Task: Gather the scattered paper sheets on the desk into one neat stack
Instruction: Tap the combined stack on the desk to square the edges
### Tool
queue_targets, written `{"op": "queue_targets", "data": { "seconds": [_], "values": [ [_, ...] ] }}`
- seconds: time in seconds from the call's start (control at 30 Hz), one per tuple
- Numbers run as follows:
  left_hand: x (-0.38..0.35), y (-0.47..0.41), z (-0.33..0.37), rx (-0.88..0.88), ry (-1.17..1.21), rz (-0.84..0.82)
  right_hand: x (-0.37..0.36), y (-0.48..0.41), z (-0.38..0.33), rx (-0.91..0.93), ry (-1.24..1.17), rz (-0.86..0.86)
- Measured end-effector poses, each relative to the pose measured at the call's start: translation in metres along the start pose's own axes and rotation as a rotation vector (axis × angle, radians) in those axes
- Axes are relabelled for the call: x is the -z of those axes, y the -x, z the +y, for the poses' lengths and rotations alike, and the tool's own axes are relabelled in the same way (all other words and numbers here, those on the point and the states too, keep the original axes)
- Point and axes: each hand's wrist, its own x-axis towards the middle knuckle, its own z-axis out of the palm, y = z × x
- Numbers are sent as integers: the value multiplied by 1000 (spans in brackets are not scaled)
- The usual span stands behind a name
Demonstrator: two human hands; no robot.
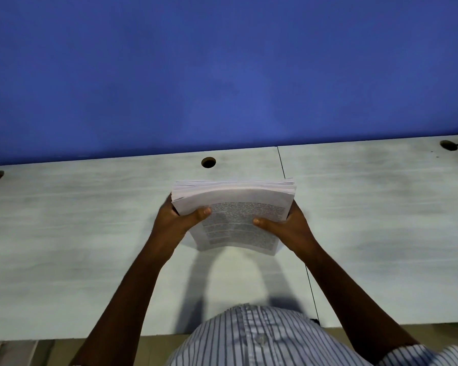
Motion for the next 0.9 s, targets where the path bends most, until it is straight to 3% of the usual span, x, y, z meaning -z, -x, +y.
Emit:
{"op": "queue_targets", "data": {
  "seconds": [0.13,0.27,0.53,0.77,0.9],
  "values": [
    [-21,-1,-25,135,81,153,-12,-5,-1,-50,20,58],
    [-28,-12,-15,104,95,216,-15,-12,-19,-15,5,145],
    [-22,-5,-23,124,67,121,-8,-10,-1,4,-49,65],
    [-8,-15,5,-52,-22,30,1,-17,-21,105,-6,-15],
    [-18,-12,9,-1,-61,-10,-8,-16,-26,58,-56,-22]
  ]
}}
